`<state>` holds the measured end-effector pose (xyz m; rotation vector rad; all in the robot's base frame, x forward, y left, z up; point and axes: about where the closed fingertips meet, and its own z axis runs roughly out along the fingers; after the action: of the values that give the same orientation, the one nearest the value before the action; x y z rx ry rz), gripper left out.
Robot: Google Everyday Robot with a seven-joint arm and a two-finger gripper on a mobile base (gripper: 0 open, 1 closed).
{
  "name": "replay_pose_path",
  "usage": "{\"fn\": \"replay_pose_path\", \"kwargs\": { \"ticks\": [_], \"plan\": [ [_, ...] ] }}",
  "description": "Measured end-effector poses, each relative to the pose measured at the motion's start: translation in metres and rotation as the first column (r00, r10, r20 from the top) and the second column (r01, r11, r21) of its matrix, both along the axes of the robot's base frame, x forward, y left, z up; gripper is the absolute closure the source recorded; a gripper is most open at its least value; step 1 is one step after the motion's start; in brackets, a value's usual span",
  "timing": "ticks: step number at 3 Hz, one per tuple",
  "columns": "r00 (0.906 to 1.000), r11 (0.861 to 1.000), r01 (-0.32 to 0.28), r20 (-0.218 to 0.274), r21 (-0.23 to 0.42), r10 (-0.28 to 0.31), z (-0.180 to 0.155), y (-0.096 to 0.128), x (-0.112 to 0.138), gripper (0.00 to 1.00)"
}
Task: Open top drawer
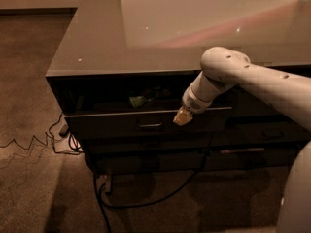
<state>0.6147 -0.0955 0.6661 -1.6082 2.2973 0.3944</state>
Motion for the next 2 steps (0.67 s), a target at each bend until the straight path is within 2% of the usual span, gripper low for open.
{"fn": "replay_pose_path", "kwargs": {
  "ticks": [1, 2],
  "plan": [
    [1.0, 1.0, 0.0, 0.0, 0.0, 0.0, 0.0089, 0.0, 0.0, 0.88],
    [1.0, 1.0, 0.0, 0.0, 0.0, 0.0, 0.0151, -0.0006, 0.0004, 1.0]
  ]
}}
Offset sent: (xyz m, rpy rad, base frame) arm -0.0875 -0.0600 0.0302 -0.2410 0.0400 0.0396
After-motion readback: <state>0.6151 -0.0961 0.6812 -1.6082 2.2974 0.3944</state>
